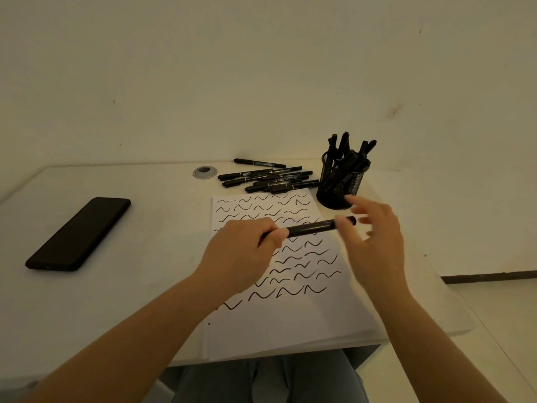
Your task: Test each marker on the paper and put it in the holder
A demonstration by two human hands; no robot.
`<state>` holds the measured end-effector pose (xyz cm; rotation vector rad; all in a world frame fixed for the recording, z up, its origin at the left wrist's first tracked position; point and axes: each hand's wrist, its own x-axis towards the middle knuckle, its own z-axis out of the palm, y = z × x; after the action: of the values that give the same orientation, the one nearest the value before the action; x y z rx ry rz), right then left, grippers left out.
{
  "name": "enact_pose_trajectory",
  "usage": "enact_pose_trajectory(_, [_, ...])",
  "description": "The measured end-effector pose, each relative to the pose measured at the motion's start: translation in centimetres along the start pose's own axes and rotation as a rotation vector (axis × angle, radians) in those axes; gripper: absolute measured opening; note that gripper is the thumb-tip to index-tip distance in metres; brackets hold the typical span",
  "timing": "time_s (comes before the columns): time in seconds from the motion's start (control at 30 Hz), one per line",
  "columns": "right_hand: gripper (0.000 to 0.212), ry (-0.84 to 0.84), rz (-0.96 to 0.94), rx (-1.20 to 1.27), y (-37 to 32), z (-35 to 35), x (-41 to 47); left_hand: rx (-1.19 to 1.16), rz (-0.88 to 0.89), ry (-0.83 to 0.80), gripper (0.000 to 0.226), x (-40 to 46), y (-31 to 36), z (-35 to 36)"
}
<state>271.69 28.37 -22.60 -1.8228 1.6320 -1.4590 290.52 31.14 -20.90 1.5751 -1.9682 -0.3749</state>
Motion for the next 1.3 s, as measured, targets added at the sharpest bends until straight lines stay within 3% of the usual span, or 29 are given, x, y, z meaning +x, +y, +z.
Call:
enact_pose_trajectory(0.07, [0.032, -0.072, -0.387, -0.305, 0.1, 0.3, -0.1, 0.127, 0.021, 0.030, 0.031, 0.8, 0.1, 0.1])
enact_pose_trajectory(0.13, [0.032, -0.088, -0.631, -0.458, 0.0, 0.5, 0.0, 0.224, 0.055, 0.055, 0.036, 1.6, 0.4, 0.3])
enact_pose_trajectory(0.27, [0.018, -0.088, -0.747, -0.519, -0.2, 0.4, 1.5, 0.260, 0.147, 0.089, 0.040, 2.9, 1.1, 0.4])
enact_pose_trajectory(0.37, [0.015, -0.187, -0.690, -0.504, -0.5, 0.2, 2.6, 0.212, 0.196, 0.070, 0.035, 3.6, 1.5, 0.1])
enact_pose_trajectory(0.47, [0.014, -0.235, -0.419, -0.364, -0.9, -0.5, 4.4, 0.225, 0.160, 0.001, 0.034, 4.5, 0.9, 0.0])
enact_pose_trajectory(0.57, [0.015, -0.188, -0.181, -0.103, -0.8, -1.4, 6.9, 0.305, 0.034, -0.106, 0.031, 6.3, -0.8, 0.1])
enact_pose_trajectory(0.7, [0.014, -0.057, -0.010, 0.196, -1.1, -2.0, 10.3, 0.391, -0.087, -0.137, 0.025, 9.8, -4.0, -0.1])
enact_pose_trajectory(0.93, [0.014, 0.112, 0.028, 0.254, -0.8, -1.9, 13.7, 0.508, -0.241, -0.118, 0.025, 15.4, -8.2, -0.5])
enact_pose_trajectory(1.13, [0.017, -0.011, -0.006, 0.061, 0.4, 0.0, 13.7, 0.417, -0.247, -0.173, 0.017, 17.6, -9.6, 0.1])
enact_pose_trajectory(1.3, [0.040, -0.061, -0.058, -0.055, 0.8, 0.7, 13.7, 0.212, -0.126, -0.181, 0.008, 17.9, -9.2, 1.3])
